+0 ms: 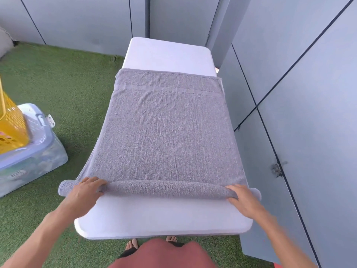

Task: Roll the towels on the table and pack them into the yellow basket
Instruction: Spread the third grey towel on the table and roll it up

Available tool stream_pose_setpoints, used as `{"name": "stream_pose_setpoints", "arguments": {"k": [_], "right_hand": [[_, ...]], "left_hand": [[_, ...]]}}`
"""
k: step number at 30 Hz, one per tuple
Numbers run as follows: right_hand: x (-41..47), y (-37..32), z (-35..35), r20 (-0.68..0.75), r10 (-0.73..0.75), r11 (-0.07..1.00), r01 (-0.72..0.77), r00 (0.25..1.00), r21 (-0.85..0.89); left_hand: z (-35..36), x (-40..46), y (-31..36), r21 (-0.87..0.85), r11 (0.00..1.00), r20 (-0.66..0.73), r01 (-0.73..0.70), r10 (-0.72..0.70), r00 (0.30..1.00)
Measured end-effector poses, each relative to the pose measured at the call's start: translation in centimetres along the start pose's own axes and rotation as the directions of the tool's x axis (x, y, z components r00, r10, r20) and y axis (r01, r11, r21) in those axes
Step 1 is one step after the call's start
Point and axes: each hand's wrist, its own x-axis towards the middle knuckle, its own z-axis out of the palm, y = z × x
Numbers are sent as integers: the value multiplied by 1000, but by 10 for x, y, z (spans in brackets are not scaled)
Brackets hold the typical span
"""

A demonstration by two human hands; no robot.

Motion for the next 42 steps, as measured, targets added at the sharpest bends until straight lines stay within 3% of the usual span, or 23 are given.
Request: {"name": "stream_pose_setpoints", "arguments": {"k": [2,4,6,8,10,13,18,22,24,26,27,29,31,32,34,36,38,42], "right_hand": [[6,-6,-13,21,83,965,-86,996,248],[13,-12,-15,-103,171,889,-108,980,445],[13,-15,-7,-352,218,948,-112,910,298],[9,-15,10,-567,126,983,-180,814,-40],[2,-16,31,-624,-23,955,-169,781,-245],[-1,-18,47,-540,-89,927,-129,837,-353],[18,-21,26,-468,17,935,-181,884,-306],[17,-16,17,-363,20,947,-134,932,-291],[11,-4,13,-282,-9,961,-69,959,-267],[8,6,1,-196,-5,984,-30,981,-178],[8,9,-7,-149,28,996,-39,988,-76],[11,9,-20,-36,115,969,-104,993,225],[16,7,-22,-87,183,915,-137,979,380],[17,5,-18,-195,198,933,-124,961,338],[15,-2,-1,-459,149,989,-132,876,70],[7,-18,19,-562,-6,977,-114,827,-179],[4,-28,39,-523,-93,964,-54,847,-260],[20,-22,40,-389,-75,958,-42,918,-284]], "left_hand": [[-7,9,2,-134,991,-17,14,-16,1000],[-8,13,9,-97,995,-210,-40,18,977],[-2,6,17,47,997,-343,-58,71,937],[13,-6,23,108,992,-388,-66,103,916],[32,-17,22,109,991,-350,-73,107,930],[40,-15,16,85,991,-310,-105,126,942],[11,22,8,0,995,-198,-104,102,975],[-8,23,13,-105,993,62,45,-38,997],[-13,21,10,-132,986,222,102,-71,972],[-19,18,4,-244,958,296,147,-71,952],[-20,17,1,-319,936,253,151,-69,965],[-20,14,1,-341,935,-22,94,-108,994],[-13,3,9,-79,996,-322,42,-66,944],[-8,-6,16,33,999,-401,25,-9,916],[5,-22,28,76,997,-432,-24,54,900],[22,-27,27,68,997,-413,-44,68,908],[29,-20,23,80,996,-370,-28,56,927],[23,9,18,83,996,-309,-35,59,949]]}}
